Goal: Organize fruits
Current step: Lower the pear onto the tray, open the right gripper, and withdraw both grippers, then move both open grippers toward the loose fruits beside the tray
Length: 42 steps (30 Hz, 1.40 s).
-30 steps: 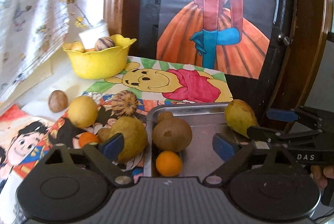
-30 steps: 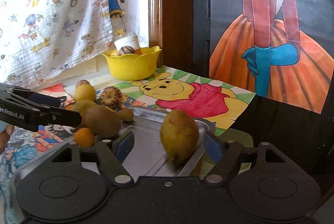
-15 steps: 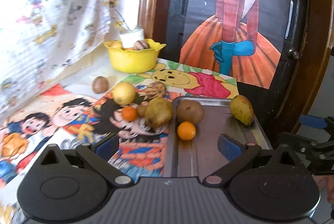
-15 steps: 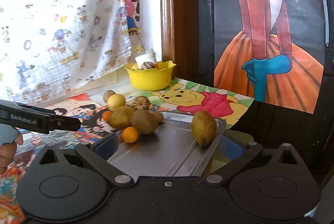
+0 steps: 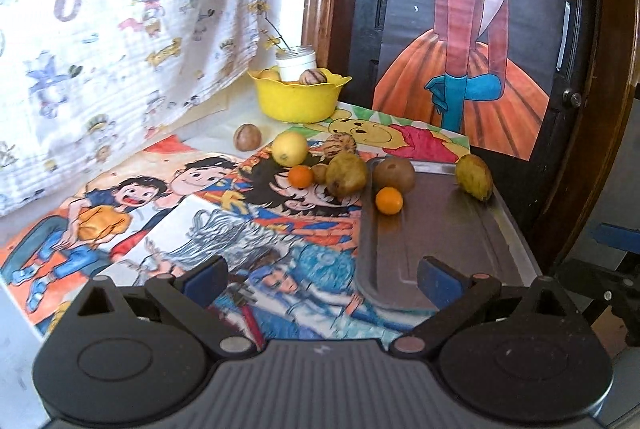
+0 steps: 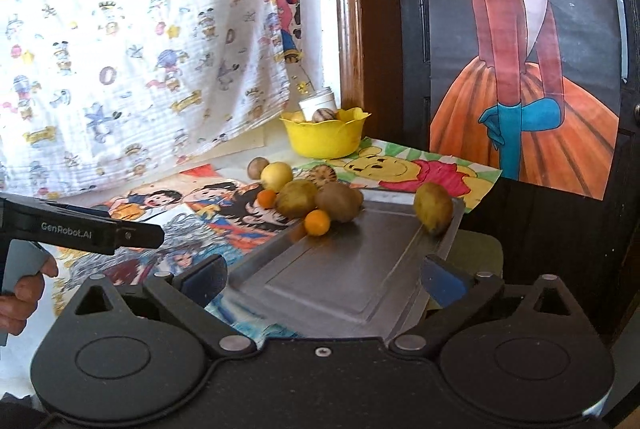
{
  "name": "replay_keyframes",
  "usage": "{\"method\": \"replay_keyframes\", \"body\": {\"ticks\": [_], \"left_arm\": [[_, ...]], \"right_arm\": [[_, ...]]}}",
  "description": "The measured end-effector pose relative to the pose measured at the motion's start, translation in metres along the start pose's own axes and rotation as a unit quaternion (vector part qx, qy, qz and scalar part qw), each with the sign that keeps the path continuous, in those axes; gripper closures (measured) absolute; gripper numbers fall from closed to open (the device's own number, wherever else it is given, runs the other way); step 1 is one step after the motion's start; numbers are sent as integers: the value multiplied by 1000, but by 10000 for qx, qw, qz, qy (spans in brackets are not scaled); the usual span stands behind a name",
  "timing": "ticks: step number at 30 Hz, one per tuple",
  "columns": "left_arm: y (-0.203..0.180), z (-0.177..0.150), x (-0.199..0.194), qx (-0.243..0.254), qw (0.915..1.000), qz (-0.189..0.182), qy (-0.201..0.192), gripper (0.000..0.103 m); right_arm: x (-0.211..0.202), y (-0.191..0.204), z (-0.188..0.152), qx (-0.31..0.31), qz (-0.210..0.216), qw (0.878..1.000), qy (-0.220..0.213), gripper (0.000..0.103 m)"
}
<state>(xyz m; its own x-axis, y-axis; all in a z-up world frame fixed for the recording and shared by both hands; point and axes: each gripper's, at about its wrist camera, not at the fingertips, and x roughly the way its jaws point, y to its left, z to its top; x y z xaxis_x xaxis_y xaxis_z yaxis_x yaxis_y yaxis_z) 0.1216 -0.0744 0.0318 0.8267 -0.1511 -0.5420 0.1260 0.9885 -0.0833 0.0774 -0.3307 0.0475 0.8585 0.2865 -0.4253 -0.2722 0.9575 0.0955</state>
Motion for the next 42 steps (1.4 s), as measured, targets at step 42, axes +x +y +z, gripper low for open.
{"method": "replay_keyframes", "body": {"ticks": [42], "left_arm": [[91,-37,-11,-414,9951,741,513,0]], "right_arm": [[26,78,-17,-376,800,9935,718,1]]}}
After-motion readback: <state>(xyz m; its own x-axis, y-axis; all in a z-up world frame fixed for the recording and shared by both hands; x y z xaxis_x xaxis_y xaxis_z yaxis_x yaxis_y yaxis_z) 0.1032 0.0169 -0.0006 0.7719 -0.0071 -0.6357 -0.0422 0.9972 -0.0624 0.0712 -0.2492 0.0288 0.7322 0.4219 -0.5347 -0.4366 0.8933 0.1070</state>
